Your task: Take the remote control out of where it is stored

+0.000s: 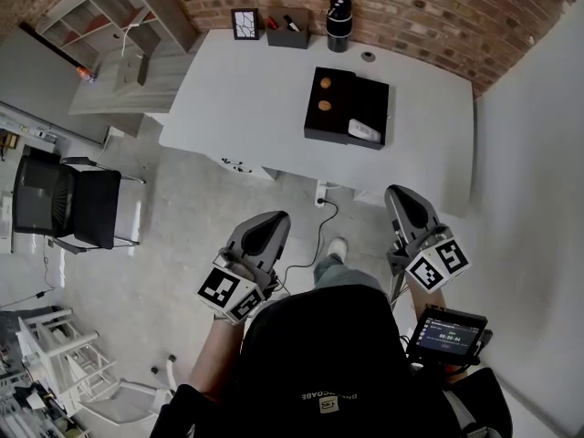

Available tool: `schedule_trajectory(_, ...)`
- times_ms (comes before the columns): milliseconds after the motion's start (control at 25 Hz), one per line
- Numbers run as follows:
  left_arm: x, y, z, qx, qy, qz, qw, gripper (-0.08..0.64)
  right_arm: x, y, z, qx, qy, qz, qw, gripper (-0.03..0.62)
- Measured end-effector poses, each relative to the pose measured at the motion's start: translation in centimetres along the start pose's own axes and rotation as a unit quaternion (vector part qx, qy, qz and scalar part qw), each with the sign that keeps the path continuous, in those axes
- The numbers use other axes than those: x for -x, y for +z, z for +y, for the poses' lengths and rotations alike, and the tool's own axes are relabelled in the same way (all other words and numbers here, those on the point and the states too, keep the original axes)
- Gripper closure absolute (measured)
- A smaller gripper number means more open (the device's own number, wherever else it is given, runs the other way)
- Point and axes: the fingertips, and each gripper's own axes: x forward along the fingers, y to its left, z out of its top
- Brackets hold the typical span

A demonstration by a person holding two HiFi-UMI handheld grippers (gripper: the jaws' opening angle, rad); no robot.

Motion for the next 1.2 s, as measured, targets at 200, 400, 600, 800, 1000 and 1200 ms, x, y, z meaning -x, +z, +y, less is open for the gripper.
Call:
schedule_trajectory(200, -2.6, 0.2, -0.6, -0.012, 0.000, 0.007, 0.9999, 0.551, -1.0, 0.6, -1.8, -0.008, 0.018, -0.001, 1.000, 0.587)
schedule_trajectory(400, -5.1, 0.5, -1.0, -0.018, 0.002, 0.007, 0.9998, 0.551, -1.6, 1.1, -3.8, -0.011, 0.032, -0.004, 0.999, 0.586)
schedule_trajectory(600, -7.0, 1.0, -1.5, -0.026, -0.002, 0.010, 0.9996, 0.551, -1.9, 1.9, -5.4, -0.015, 0.040, -0.012, 0.999, 0.586)
schedule_trajectory(800, -8.1, 1.6, -1.9, -0.039, -0.004, 0.012, 0.9992, 0.549, -2.3, 1.9, -6.3, -0.022, 0.043, -0.016, 0.999, 0.586)
schedule_trajectory(1000, -8.3, 1.7, -1.7, -0.048, -0.001, 0.019, 0.9987, 0.548, -2.6, 2.1, -6.4, -0.023, 0.044, -0.018, 0.999, 0.586)
schedule_trajectory(1200, -8.7, 1.5, -1.2, -0.048, -0.009, 0.034, 0.9982, 0.548, -2.6, 2.4, -6.2, -0.022, 0.038, -0.020, 0.999, 0.586)
